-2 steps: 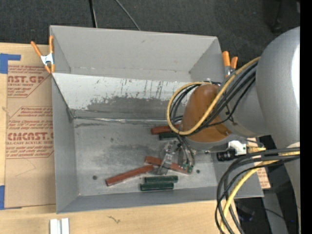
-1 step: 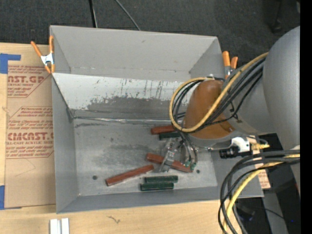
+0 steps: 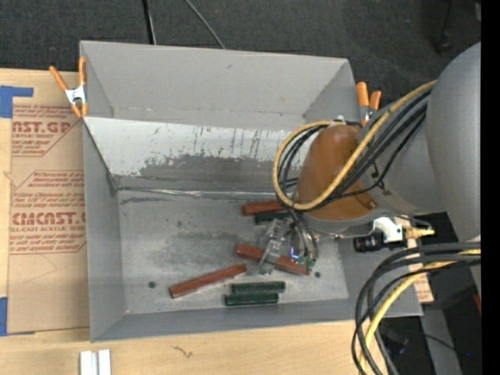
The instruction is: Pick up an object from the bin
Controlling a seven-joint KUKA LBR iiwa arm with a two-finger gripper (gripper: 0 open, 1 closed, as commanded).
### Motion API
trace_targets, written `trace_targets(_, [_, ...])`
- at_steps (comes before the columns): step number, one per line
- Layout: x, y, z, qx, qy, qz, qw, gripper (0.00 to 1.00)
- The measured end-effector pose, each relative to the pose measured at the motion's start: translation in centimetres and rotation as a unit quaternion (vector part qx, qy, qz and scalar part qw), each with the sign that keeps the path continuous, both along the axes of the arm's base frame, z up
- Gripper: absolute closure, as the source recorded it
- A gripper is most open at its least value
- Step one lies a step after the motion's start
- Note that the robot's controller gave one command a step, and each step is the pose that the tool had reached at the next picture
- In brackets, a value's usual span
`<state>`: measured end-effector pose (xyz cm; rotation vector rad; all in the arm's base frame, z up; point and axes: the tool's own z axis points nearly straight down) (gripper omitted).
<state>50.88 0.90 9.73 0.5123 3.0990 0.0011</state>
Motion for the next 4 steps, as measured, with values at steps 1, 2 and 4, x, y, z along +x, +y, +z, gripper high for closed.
trace_targets(1, [0.0, 0.0, 2.7, 0.0, -0.0009, 0.0, 1.0, 1.0])
trace_targets(2, [0.1, 0.1, 5.7, 0.0, -0.0011, 0.001, 1.0, 1.0])
trace_targets(4, [0.3, 0.1, 9.4, 0.0, -0.0004, 0.001, 1.0, 1.0])
